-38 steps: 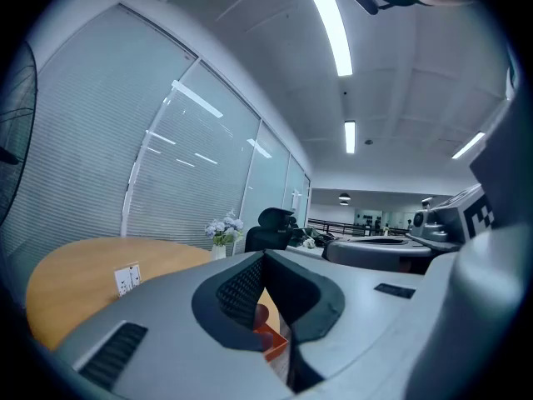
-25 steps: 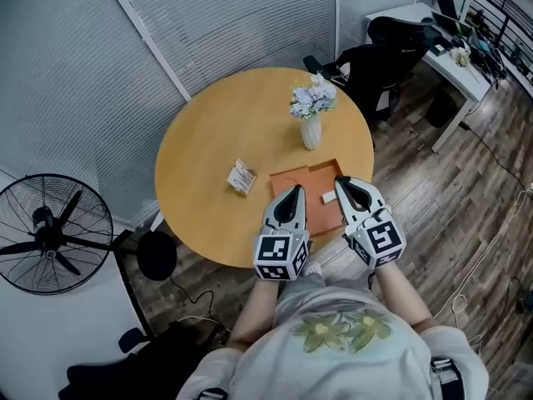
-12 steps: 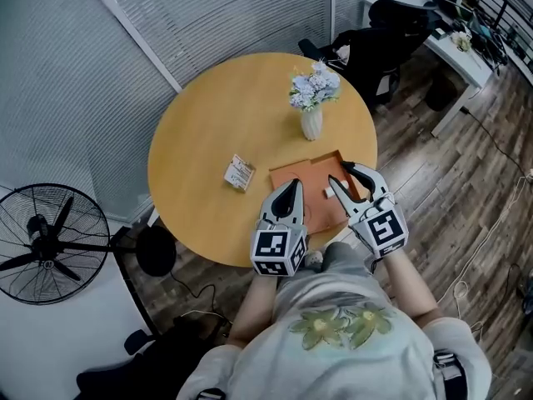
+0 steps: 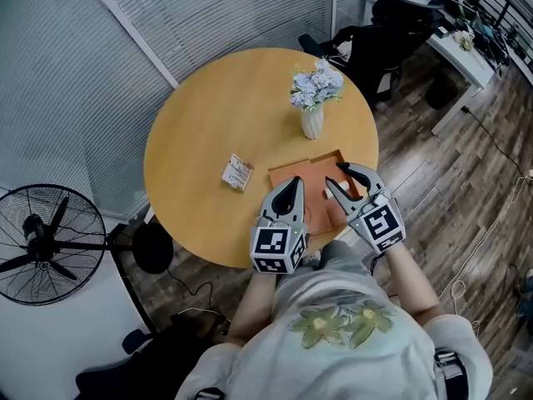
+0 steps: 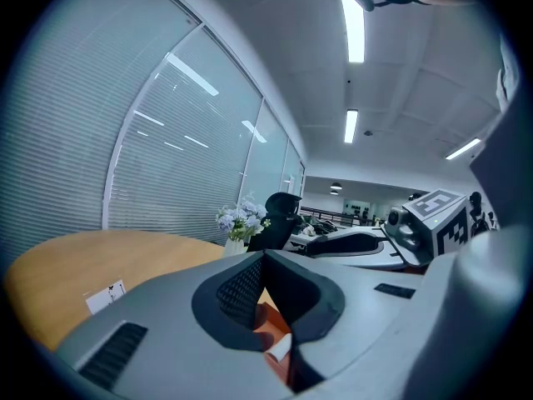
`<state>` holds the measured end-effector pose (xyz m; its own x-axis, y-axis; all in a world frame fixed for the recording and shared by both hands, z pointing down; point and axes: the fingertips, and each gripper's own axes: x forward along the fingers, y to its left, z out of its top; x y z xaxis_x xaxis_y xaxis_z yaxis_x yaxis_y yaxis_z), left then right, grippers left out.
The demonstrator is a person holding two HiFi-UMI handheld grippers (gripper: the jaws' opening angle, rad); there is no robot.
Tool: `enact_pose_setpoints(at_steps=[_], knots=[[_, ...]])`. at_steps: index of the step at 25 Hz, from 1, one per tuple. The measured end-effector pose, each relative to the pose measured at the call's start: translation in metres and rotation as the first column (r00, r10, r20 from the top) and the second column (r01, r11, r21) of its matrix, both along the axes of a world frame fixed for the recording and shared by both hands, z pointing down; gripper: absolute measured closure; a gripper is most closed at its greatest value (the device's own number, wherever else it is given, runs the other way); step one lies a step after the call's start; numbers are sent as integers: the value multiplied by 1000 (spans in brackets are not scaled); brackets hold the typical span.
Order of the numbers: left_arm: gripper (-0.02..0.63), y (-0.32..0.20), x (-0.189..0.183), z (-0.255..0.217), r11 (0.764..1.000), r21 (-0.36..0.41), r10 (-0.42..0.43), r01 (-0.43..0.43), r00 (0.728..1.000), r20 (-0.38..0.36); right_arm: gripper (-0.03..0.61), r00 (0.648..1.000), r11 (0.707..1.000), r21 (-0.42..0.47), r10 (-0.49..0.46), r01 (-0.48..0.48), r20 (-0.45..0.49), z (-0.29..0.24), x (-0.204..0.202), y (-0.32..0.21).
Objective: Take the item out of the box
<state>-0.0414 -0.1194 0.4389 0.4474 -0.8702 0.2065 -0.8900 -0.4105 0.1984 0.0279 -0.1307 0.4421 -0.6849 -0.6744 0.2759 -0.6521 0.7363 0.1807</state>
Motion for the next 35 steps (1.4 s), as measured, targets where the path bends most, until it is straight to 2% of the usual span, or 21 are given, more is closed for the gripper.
enact_pose_setpoints(at_steps=[9, 17, 30, 35], knots=[[612, -8, -6, 10, 1000, -17, -7, 7, 1000, 2, 431, 996, 996, -88, -31, 23, -85, 46, 5, -10], [612, -12, -14, 22, 999, -39, -24, 24, 1000, -2, 431, 979, 987, -141, -101, 77, -175, 78, 4, -9], [612, -15, -7, 39, 996, -86, -23, 22, 1000, -6, 431, 915, 956, -250, -234, 154, -330, 136, 11, -4], [612, -12, -5, 46, 995, -102, -25, 24, 1000, -8, 431, 856, 943, -275, -294, 187, -425, 162, 15, -2]])
